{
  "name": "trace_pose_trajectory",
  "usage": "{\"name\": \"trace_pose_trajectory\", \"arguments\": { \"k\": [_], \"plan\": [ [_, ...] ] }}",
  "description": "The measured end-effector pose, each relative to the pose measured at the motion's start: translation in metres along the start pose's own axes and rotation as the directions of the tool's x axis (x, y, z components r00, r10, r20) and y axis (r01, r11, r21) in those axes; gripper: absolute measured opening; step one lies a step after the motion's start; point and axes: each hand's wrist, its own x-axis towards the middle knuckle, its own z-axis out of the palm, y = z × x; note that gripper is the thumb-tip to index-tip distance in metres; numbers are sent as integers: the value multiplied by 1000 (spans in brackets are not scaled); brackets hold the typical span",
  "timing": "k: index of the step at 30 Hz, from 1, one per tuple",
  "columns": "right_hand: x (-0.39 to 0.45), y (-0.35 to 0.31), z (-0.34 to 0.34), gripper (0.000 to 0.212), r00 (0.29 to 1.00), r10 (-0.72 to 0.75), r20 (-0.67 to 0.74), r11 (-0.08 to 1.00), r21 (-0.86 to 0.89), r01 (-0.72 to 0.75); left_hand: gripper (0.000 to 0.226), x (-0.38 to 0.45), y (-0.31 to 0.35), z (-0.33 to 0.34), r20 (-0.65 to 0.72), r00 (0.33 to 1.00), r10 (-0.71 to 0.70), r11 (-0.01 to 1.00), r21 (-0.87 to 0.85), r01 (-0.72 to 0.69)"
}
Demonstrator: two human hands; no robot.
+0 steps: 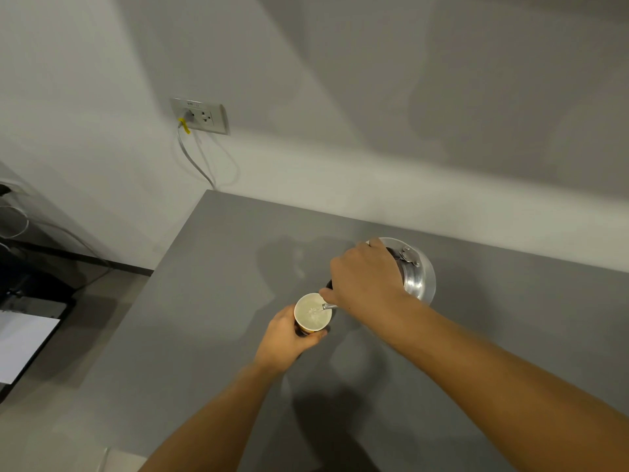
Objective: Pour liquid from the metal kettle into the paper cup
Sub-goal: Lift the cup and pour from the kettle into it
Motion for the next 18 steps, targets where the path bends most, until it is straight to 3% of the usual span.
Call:
{"name": "trace_pose_trajectory", "arguments": {
  "k": [18],
  "plan": [
    [0, -2, 4, 56, 1000, -6, -30, 1000, -20, 5, 59, -1, 0, -1, -2, 1000, 13, 1000, 20, -13]
  ]
}}
